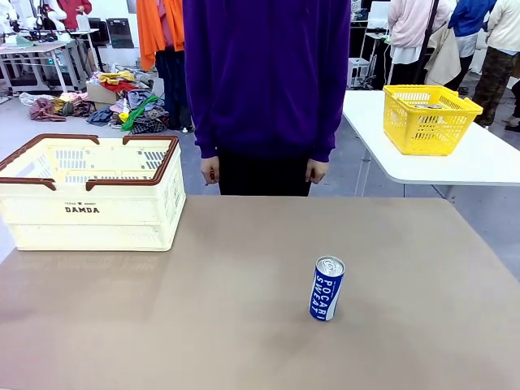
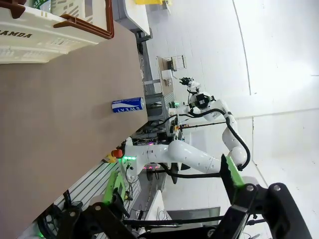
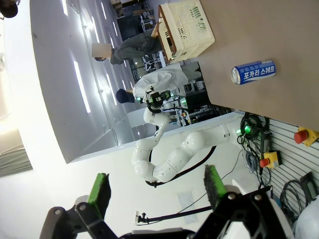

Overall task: Place the drinks into the Shopping basket.
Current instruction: Pick up one drink and place it into the Shopping basket.

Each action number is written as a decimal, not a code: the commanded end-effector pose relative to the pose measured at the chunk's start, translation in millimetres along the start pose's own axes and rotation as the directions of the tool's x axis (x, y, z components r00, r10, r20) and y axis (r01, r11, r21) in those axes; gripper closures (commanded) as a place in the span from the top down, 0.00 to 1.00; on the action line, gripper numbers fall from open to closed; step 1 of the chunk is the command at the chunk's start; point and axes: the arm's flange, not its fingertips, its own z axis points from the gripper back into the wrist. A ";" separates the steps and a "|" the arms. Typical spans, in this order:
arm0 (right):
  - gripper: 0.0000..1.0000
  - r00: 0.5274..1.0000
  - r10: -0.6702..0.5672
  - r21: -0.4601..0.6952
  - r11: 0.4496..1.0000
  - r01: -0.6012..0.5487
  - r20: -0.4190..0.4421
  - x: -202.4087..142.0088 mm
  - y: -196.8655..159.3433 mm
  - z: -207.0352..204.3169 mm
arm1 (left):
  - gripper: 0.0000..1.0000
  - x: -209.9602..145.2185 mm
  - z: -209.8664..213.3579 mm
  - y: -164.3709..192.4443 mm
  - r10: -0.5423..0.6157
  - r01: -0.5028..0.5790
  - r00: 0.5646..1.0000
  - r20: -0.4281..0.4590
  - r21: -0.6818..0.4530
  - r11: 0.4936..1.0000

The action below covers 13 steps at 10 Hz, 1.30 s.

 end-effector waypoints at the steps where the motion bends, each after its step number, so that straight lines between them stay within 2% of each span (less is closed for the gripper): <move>1: 1.00 1.000 0.008 0.003 1.000 -0.008 0.002 -1.6 2.8 0.3 | 1.00 0.0 0.0 0.0 0.000 0.000 1.000 0.000 0.000 1.000; 2: 1.00 1.000 0.008 0.003 1.000 -0.008 0.002 -1.6 2.8 0.3 | 1.00 -6.7 -21.4 -40.8 0.054 -0.057 0.998 0.024 0.178 0.982; 3: 1.00 1.000 0.008 0.003 1.000 -0.008 0.002 -1.6 2.8 0.3 | 1.00 -20.1 -69.2 -88.6 0.033 -0.027 0.999 -0.011 0.325 0.945; 4: 1.00 1.000 0.008 0.003 1.000 -0.008 0.002 -1.6 2.8 0.3 | 1.00 -28.1 -115.6 -121.7 0.062 -0.041 0.997 -0.035 0.435 0.900; 5: 1.00 1.000 0.008 0.003 1.000 -0.008 0.002 -1.6 2.8 0.3 | 1.00 -36.8 -162.6 -145.1 0.069 -0.025 0.996 -0.055 0.576 0.817; 6: 1.00 1.000 0.008 0.003 1.000 -0.008 0.002 -1.6 2.8 0.3 | 1.00 -44.9 -207.2 -160.4 0.082 0.017 0.990 -0.115 0.670 0.742; 8: 1.00 1.000 0.008 0.003 1.000 -0.008 0.002 -1.6 2.8 0.3 | 1.00 -50.4 -285.9 -168.7 0.132 -0.001 0.984 -0.122 0.732 0.681; 9: 1.00 1.000 0.008 0.003 1.000 -0.008 0.002 -1.6 2.8 0.3 | 1.00 -55.3 -334.0 -165.1 0.150 -0.036 0.986 -0.078 0.768 0.640; 10: 1.00 1.000 0.008 0.003 1.000 -0.008 0.002 -1.6 2.8 0.3 | 1.00 -61.1 -374.9 -157.4 0.108 -0.043 0.994 -0.024 0.815 0.578; 11: 1.00 1.000 0.008 0.003 1.000 -0.008 0.002 -1.6 2.8 0.3 | 1.00 -68.5 -410.4 -150.9 0.084 -0.026 0.996 -0.024 0.839 0.543; 13: 1.00 1.000 0.008 0.003 1.000 -0.008 0.002 -1.6 2.8 0.3 | 1.00 -85.5 -472.4 -137.8 0.048 -0.017 0.999 -0.011 0.829 0.560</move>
